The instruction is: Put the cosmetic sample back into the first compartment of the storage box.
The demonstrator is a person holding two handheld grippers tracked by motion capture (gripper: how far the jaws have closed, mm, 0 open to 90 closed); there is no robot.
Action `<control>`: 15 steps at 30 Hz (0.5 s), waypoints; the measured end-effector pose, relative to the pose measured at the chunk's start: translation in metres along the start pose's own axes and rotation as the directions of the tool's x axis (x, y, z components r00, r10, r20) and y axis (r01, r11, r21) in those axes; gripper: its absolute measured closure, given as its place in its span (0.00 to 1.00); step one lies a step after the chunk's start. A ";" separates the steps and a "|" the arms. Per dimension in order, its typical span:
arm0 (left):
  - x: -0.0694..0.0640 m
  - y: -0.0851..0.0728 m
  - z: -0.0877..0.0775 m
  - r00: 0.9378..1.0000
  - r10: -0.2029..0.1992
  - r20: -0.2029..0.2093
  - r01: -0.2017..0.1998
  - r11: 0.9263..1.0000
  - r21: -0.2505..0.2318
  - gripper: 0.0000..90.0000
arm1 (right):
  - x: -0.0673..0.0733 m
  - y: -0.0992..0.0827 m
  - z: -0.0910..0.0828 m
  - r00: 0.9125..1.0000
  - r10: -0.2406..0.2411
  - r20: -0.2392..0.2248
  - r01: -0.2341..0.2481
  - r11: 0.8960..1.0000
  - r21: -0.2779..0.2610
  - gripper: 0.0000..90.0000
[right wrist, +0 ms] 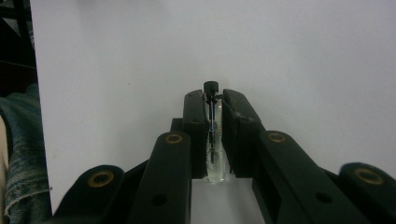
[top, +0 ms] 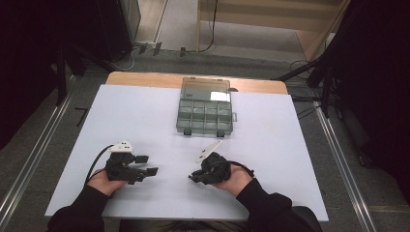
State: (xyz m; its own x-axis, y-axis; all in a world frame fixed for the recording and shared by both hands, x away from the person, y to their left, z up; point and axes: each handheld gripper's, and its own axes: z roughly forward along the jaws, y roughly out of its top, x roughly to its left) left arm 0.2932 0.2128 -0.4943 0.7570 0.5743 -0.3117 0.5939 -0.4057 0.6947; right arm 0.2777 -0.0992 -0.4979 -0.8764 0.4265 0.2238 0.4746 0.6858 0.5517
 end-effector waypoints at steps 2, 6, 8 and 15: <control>0.000 0.001 0.001 1.000 0.002 0.001 -0.002 1.000 0.004 0.33 | -0.002 -0.001 -0.002 1.000 0.006 -0.001 -0.006 1.000 -0.005 0.90; 0.000 0.003 0.003 1.000 0.010 0.008 -0.010 1.000 0.006 0.33 | -0.004 -0.002 -0.004 1.000 0.024 -0.001 -0.024 1.000 -0.012 0.90; 0.000 0.004 0.004 1.000 0.009 0.012 -0.010 1.000 0.004 0.33 | -0.005 -0.003 -0.006 0.999 0.047 0.002 -0.047 0.999 -0.016 0.90; 0.000 0.008 0.008 0.999 0.023 0.024 -0.023 1.000 0.012 0.33 | -0.008 -0.006 -0.011 0.996 0.084 0.007 -0.084 0.996 -0.023 0.90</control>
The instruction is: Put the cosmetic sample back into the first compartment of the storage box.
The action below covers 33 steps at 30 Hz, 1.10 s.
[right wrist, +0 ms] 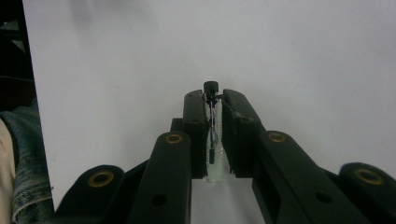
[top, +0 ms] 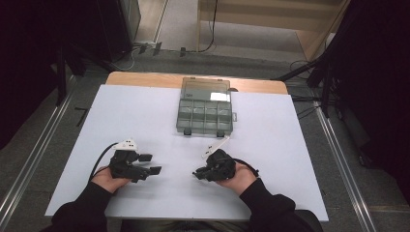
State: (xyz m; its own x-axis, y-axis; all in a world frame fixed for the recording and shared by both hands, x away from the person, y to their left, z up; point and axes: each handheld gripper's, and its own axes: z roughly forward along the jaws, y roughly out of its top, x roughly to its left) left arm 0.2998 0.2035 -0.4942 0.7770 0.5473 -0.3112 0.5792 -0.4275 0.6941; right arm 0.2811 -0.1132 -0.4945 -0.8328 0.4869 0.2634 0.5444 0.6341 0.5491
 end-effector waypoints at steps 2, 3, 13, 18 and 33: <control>0.000 0.001 0.001 1.000 0.000 0.002 0.000 1.000 -0.001 0.33 | -0.001 -0.001 -0.001 1.000 0.002 0.001 -0.002 1.000 -0.005 0.90; 0.000 0.002 0.002 1.000 0.002 0.005 -0.002 1.000 0.000 0.33 | -0.001 -0.001 -0.002 1.000 0.010 0.003 -0.010 1.000 -0.006 0.90; 0.000 0.006 0.007 1.000 0.007 0.016 -0.007 1.000 -0.004 0.33 | -0.010 -0.001 -0.010 0.997 0.083 0.006 -0.083 0.996 -0.021 0.90; 0.001 0.007 0.008 1.000 0.009 0.016 -0.009 1.000 -0.003 0.33 | -0.015 0.002 -0.016 0.994 0.106 -0.001 -0.106 0.994 -0.039 0.90; 0.001 0.007 0.007 1.000 0.006 0.011 -0.006 1.000 -0.012 0.33 | -0.025 0.021 -0.030 0.991 0.137 0.004 -0.136 0.988 -0.072 0.90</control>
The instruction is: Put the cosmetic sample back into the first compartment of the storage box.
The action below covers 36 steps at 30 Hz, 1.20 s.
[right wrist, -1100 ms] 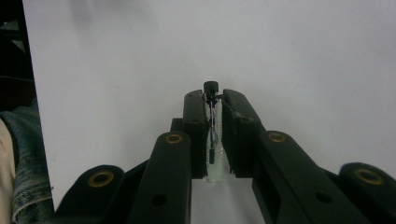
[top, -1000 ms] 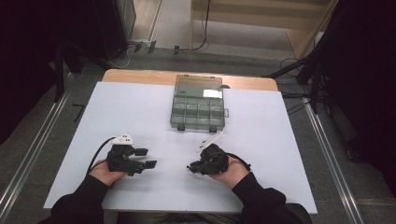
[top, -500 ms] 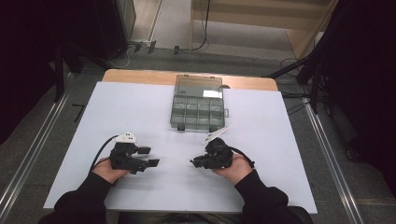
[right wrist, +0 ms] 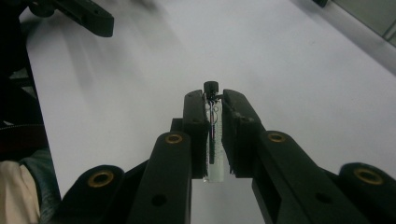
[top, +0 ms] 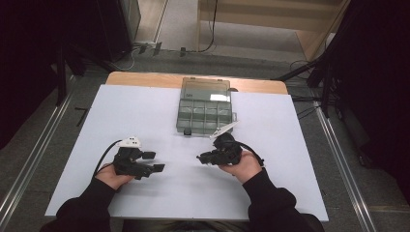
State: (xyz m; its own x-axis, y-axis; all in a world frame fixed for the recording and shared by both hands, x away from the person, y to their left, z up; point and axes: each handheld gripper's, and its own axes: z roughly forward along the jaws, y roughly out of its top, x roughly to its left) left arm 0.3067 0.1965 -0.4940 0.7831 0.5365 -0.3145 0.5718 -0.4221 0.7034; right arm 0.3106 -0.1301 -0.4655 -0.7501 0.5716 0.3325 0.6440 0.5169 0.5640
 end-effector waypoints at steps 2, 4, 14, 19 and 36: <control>0.000 0.000 0.000 1.000 0.000 -0.001 0.000 1.000 -0.001 0.33 | -0.001 0.002 0.000 1.000 0.000 0.000 0.000 1.000 0.002 0.90; 0.000 0.000 0.000 1.000 0.000 -0.001 0.000 1.000 -0.001 0.33 | -0.001 0.005 0.001 1.000 -0.001 0.002 0.001 1.000 0.004 0.90; 0.000 0.000 0.000 1.000 0.000 -0.002 0.000 1.000 -0.002 0.33 | -0.004 0.019 0.000 1.000 0.009 -0.001 -0.009 1.000 0.012 0.90; 0.000 0.000 0.000 1.000 -0.001 0.000 0.001 1.000 -0.002 0.33 | -0.009 0.026 0.000 1.000 0.012 -0.003 -0.012 1.000 0.012 0.90; 0.002 0.000 0.000 1.000 -0.011 -0.005 0.011 1.000 -0.001 0.33 | -0.023 0.051 0.006 1.000 0.021 -0.004 -0.021 1.000 0.008 0.90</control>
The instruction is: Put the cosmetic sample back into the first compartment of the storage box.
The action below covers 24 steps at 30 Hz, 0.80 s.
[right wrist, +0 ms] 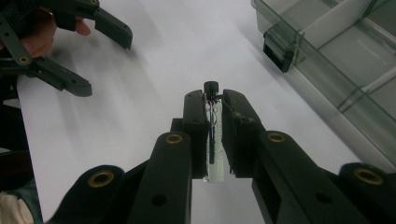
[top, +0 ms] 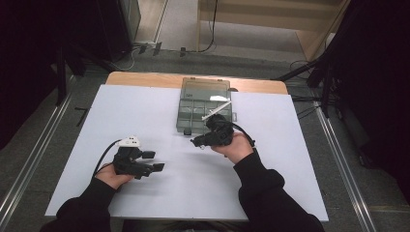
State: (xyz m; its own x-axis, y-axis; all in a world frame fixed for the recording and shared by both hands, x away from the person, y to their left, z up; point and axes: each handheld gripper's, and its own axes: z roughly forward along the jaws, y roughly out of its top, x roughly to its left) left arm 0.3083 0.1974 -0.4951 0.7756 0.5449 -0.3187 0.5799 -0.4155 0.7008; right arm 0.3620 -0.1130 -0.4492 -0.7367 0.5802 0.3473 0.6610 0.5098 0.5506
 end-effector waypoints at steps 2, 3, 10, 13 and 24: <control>0.000 0.000 0.000 1.000 -0.001 0.004 0.001 1.000 -0.001 0.33 | -0.002 0.002 0.000 1.000 0.010 -0.005 -0.010 1.000 -0.001 0.90; 0.000 0.000 0.001 1.000 -0.001 0.005 0.001 1.000 -0.001 0.33 | -0.003 0.003 0.000 1.000 0.016 -0.006 -0.016 1.000 -0.004 0.90; 0.000 0.000 0.001 1.000 -0.003 0.001 0.003 1.000 -0.001 0.33 | -0.007 0.008 0.001 1.000 0.026 0.000 -0.026 1.000 -0.009 0.90; 0.001 0.000 0.001 1.000 -0.003 0.001 0.003 1.000 -0.001 0.33 | -0.010 0.011 0.002 0.999 0.034 0.002 -0.034 0.999 -0.010 0.90; 0.001 0.000 0.000 1.000 0.000 0.001 0.000 1.000 -0.001 0.33 | -0.016 0.024 0.004 0.999 0.045 0.010 -0.045 0.999 -0.026 0.91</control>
State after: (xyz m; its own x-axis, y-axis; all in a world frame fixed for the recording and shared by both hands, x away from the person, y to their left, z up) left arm 0.3087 0.1976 -0.4956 0.7760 0.5442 -0.3188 0.5793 -0.4151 0.7015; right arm 0.3907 -0.1074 -0.4446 -0.7046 0.6091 0.3640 0.6894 0.4664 0.5542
